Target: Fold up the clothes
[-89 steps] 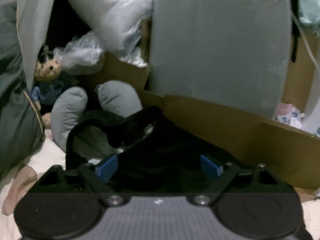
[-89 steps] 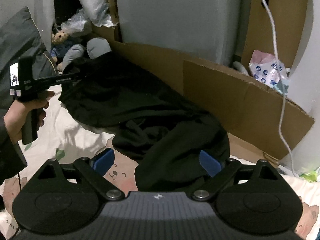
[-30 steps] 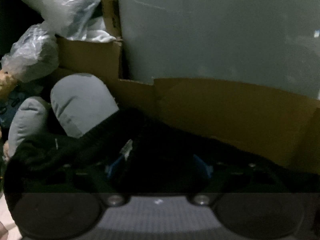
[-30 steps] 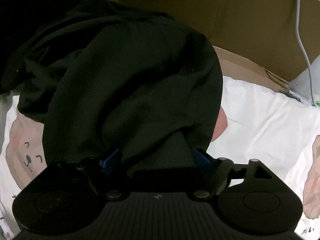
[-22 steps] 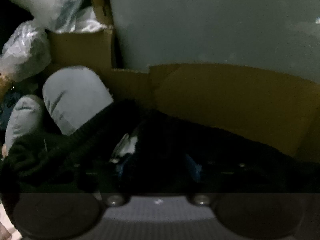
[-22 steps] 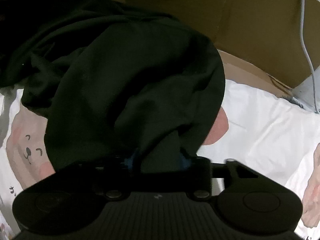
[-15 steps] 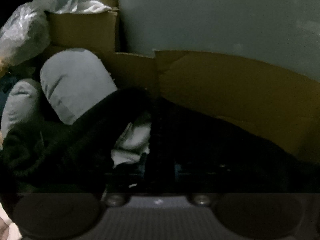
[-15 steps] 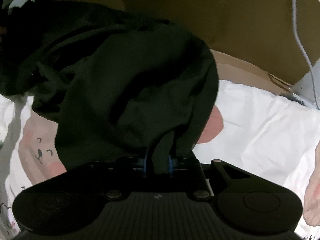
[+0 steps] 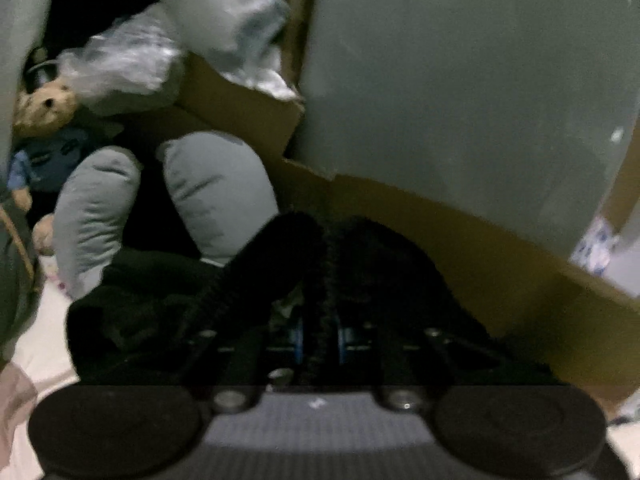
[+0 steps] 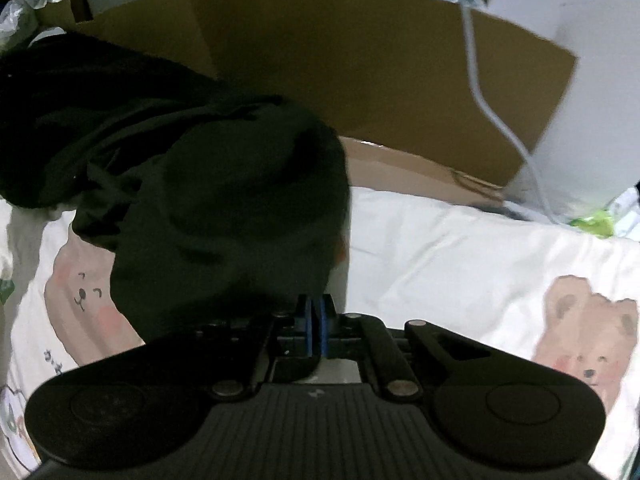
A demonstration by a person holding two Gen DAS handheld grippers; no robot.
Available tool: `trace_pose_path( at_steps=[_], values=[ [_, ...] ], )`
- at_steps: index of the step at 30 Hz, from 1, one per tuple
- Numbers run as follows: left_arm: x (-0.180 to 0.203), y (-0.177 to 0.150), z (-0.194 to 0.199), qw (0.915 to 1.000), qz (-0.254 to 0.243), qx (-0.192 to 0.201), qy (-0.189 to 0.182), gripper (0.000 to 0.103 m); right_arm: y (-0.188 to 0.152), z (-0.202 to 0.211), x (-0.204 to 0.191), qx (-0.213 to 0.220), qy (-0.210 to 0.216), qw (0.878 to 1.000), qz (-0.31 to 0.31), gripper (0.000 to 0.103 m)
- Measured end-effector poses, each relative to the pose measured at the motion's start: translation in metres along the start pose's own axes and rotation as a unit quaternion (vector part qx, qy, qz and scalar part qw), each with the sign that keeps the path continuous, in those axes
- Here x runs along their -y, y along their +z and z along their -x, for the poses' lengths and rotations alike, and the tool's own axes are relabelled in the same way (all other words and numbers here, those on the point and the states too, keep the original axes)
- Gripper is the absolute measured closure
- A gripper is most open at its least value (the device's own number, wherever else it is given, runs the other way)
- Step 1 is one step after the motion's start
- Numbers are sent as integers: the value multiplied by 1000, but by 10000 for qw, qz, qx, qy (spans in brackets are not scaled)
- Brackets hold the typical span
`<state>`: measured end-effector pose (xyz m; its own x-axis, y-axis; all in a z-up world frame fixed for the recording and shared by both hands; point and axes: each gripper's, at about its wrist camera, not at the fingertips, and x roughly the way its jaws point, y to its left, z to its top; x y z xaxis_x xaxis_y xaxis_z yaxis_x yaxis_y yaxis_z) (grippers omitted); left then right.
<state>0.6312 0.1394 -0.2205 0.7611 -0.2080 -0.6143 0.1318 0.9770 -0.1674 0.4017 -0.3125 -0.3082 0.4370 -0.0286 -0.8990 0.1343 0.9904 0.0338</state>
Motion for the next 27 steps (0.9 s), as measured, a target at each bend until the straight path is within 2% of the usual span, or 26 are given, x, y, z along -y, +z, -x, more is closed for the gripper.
trace_pose_path(
  at_steps=[4, 7, 13, 15, 18, 20, 22, 27],
  values=[
    [0, 6, 37, 9997, -139, 175, -127, 88, -3, 18, 12, 182, -83, 9998, -66, 103],
    [-1, 11, 63, 9992, -112, 287, -256, 89, -2, 31, 15, 207, 33, 9997, -86, 103],
    [1, 25, 123, 9965, -6, 647, -521, 95, -4, 29, -11, 168, 234, 9994, 181, 94],
    [5, 29, 144, 9952, -24, 715, -660, 97, -3, 34, -22, 268, 455, 9986, 101, 92],
    [11, 27, 159, 9947, -84, 626, -806, 99, 4, 48, -42, 513, 936, 9941, 180, 78],
    [14, 19, 162, 9950, -165, 528, -826, 101, 10, 58, -61, 701, 1077, 9908, 430, 61],
    [13, 7, 161, 9955, -163, 426, -834, 101, 14, 64, -72, 799, 1174, 9883, 564, 54],
    [0, -37, 150, 9957, -15, 149, -915, 102, 20, 66, -93, 824, 1498, 9832, 640, 47]
  ],
)
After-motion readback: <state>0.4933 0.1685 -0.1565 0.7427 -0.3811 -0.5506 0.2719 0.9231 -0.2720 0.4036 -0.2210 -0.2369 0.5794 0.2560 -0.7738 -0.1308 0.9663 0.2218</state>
